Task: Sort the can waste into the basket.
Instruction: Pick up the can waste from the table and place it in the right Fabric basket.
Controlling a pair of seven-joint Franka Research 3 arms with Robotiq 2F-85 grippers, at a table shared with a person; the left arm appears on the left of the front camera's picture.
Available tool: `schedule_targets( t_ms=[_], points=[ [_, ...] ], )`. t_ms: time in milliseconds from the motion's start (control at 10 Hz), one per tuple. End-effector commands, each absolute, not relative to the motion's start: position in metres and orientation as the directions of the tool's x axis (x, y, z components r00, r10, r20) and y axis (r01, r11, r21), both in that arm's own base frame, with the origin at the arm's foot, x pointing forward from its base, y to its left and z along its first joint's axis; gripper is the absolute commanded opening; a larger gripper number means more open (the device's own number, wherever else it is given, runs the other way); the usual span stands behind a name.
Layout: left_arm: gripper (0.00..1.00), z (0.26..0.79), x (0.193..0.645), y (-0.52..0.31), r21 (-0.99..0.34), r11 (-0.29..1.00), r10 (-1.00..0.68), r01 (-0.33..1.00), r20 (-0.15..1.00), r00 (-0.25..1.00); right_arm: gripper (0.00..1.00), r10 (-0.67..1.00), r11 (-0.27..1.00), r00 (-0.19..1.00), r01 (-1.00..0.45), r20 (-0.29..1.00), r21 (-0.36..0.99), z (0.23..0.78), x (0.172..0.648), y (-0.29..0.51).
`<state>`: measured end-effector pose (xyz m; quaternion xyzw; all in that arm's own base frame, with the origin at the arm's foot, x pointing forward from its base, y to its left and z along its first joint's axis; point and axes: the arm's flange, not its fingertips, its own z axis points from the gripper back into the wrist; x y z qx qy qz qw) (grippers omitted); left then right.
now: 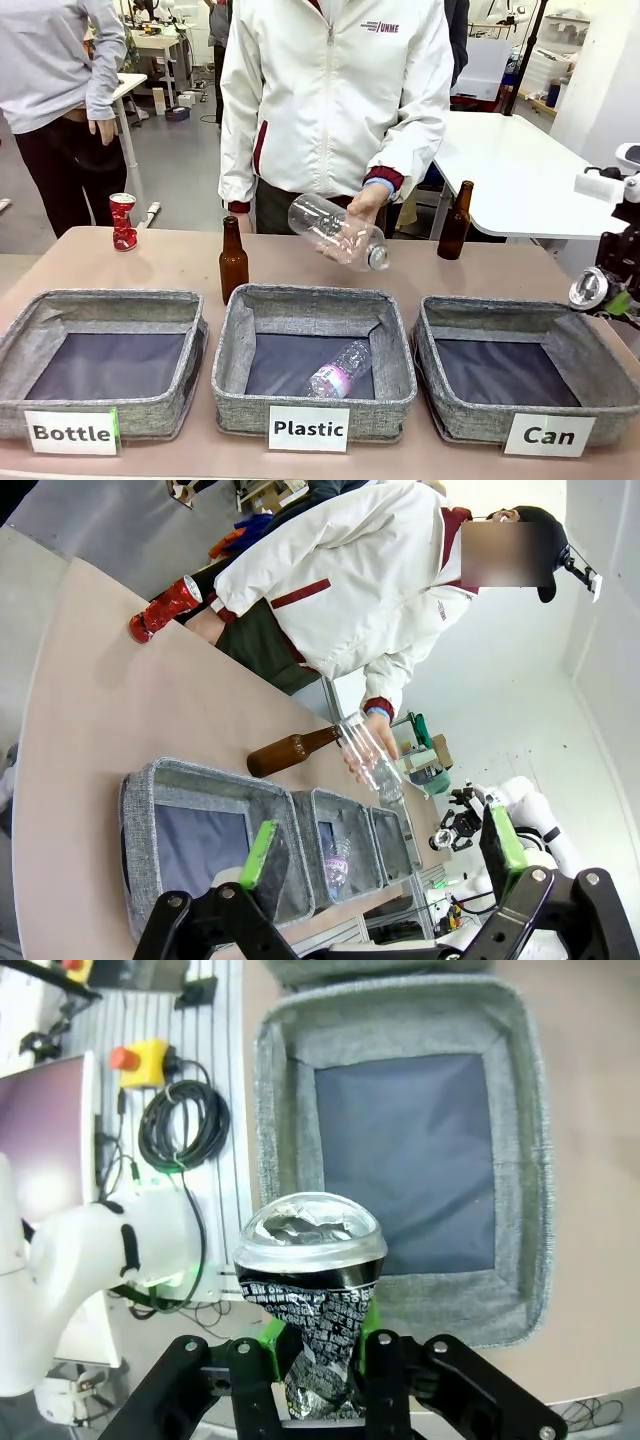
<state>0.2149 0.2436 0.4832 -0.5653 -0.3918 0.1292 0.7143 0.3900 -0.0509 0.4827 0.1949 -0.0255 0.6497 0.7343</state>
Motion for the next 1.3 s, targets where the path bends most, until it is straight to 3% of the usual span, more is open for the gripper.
schedule_targets(
  t_ms=[0, 100, 700, 900, 1000, 1100, 1200],
  points=[
    [1.00, 0.484, 0.216, 0.244, -0.900, 0.327, 0.627, 0.288, 0.434, 0.646, 0.77, 0.928, 0.100, 0.170, -0.971, 0.331, 0.219, 0.487, 0.397, -0.050],
    [1.00, 0.484, 0.216, 0.244, -0.900, 0.327, 0.627, 0.288, 0.434, 0.646, 1.00, 0.925, 0.098, 0.167, -0.973, 0.342, 0.210, 0.487, 0.399, -0.051],
    [1.00, 0.484, 0.216, 0.244, -0.900, 0.327, 0.627, 0.288, 0.434, 0.646, 1.00, 0.894, 0.136, 0.228, -0.958, 0.385, 0.251, 0.484, 0.412, -0.054],
    [1.00, 0.484, 0.216, 0.244, -0.900, 0.327, 0.627, 0.288, 0.434, 0.646, 1.00, 0.810, 0.306, 0.455, -0.866, 0.370, 0.396, 0.484, 0.415, -0.058],
    [1.00, 0.484, 0.216, 0.244, -0.900, 0.327, 0.627, 0.288, 0.434, 0.646, 1.00, 0.529, 0.530, 0.749, -0.659, 0.399, 0.534, 0.489, 0.418, -0.065],
    [1.00, 0.484, 0.216, 0.244, -0.900, 0.327, 0.627, 0.288, 0.434, 0.646, 1.00, 0.134, 0.509, 0.952, -0.303, 0.274, 0.806, 0.502, 0.421, -0.074],
    [1.00, 0.484, 0.216, 0.244, -0.900, 0.327, 0.627, 0.288, 0.434, 0.646, 1.00, -0.099, 0.342, 0.981, -0.126, 0.168, 0.931, 0.506, 0.418, -0.091]
  ],
)
